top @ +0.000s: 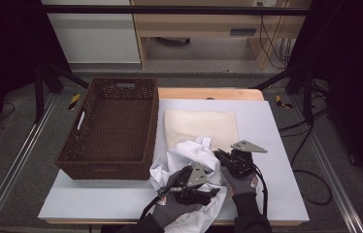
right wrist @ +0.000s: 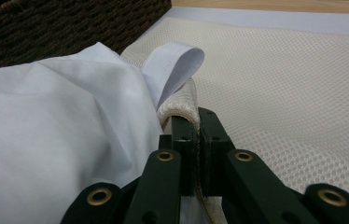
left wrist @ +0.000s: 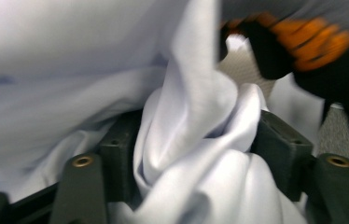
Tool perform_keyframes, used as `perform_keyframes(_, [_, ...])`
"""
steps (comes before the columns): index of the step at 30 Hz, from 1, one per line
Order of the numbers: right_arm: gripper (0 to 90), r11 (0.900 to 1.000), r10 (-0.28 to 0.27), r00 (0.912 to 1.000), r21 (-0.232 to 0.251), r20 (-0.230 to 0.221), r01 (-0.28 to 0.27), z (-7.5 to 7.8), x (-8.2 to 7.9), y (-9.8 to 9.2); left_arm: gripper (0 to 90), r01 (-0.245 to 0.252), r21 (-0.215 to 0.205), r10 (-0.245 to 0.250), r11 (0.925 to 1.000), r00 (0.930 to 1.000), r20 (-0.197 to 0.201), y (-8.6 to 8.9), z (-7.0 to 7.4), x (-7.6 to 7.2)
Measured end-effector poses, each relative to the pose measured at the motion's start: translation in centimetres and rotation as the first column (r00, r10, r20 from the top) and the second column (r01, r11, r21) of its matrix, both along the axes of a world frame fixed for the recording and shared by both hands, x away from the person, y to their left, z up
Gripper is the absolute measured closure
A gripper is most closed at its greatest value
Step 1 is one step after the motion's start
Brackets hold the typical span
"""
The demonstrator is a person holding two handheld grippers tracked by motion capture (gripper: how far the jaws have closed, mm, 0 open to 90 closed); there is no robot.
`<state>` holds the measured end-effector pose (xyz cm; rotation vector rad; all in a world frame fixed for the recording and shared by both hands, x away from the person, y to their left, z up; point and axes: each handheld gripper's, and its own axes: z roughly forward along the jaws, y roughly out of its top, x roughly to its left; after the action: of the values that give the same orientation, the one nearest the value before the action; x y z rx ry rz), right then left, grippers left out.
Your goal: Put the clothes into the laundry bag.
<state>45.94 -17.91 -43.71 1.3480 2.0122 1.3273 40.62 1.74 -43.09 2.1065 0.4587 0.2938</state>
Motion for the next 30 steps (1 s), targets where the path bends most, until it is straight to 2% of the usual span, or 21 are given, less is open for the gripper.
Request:
perform_keyframes(3, [87.0, 1.0, 0.0, 1.0, 0.001, 0.003, 0.0, 0.0, 0.0, 0.0, 35.4, -0.023, -0.055, 0.023, 0.9982, 0.9997, 0.005, 1.3, 1.5, -0.3])
perform_keyframes(4, [87.0, 1.0, -0.001, 1.0, 0.001, 0.002, 0.001, 0.1, 0.0, 0.0, 38.4, -0.031, -0.069, 0.03, 0.9972, 0.9995, -0.008, 1.7, 1.9, -0.1])
perform_keyframes(5, [87.1, 1.0, -0.002, 1.0, 0.001, 0.003, 0.002, 0.1, -0.1, 0.0, 45.8, -0.033, -0.075, 0.031, 0.9966, 0.9993, -0.019, 1.9, 1.9, 0.1])
perform_keyframes(7, [87.0, 1.0, 0.0, 1.0, 0.001, 0.006, 0.0, 0.1, -0.1, 0.0, 61.9, -0.043, -0.059, 0.041, 0.9973, 0.9982, -0.044, 1.9, 1.7, 0.7])
perform_keyframes(8, [87.1, 1.0, 0.0, 1.0, -0.001, 0.007, 0.0, 0.1, -0.1, 0.0, 65.7, -0.045, -0.043, 0.042, 0.998, 0.9971, -0.064, 1.6, 1.3, 1.1])
perform_keyframes(10, [87.2, 1.0, 0.001, 1.0, -0.003, 0.004, -0.001, 0.1, -0.1, 0.0, 75.1, -0.07, -0.01, 0.069, 0.9975, 0.9961, -0.055, 1.0, 0.5, 1.5])
perform_keyframes(12, [87.3, 1.0, 0.003, 1.0, -0.003, 0.006, -0.003, 0.2, -0.1, 0.0, 78.7, -0.088, 0.003, 0.088, 0.9961, 0.9942, -0.062, 0.3, -0.2, 2.0])
perform_keyframes(16, [87.4, 1.0, 0.001, 0.9999, 0.003, 0.01, -0.001, 0.3, -0.2, -0.1, 79.5, -0.101, 0.053, 0.103, 0.9934, 0.9941, -0.034, -1.1, -1.4, 2.7])
perform_keyframes(19, [87.4, 1.0, 0.003, 0.9998, 0.008, 0.018, -0.003, 0.5, -0.3, 0.0, 78.1, -0.087, 0.085, 0.091, 0.9925, 0.9949, -0.043, -1.8, -2.4, 3.0])
perform_keyframes(23, [87.4, 1.0, 0.011, 0.9996, 0.008, 0.026, -0.011, 0.8, -0.5, 0.1, 74.5, -0.076, 0.061, 0.079, 0.9952, 0.9956, -0.049, -1.6, -2.6, 3.0])
perform_keyframes(25, [87.4, 1.0, 0.01, 0.9997, 0.009, 0.022, -0.011, 0.7, -0.5, 0.1, 68.4, -0.063, 0.045, 0.066, 0.997, 0.9965, -0.051, -1.3, -2.3, 2.8])
perform_keyframes(27, [87.3, 1.0, 0.01, 0.9997, 0.014, 0.021, -0.01, 0.6, -0.4, 0.0, 59.8, -0.054, 0.024, 0.055, 0.9983, 0.9976, -0.043, -0.9, -1.7, 2.2])
perform_keyframes(30, [87.3, 1.0, 0.008, 0.9997, 0.013, 0.022, -0.009, 0.6, -0.4, -0.1, 53.2, -0.048, 0.006, 0.048, 0.9989, 0.9985, -0.027, 0.1, -0.4, 1.2])
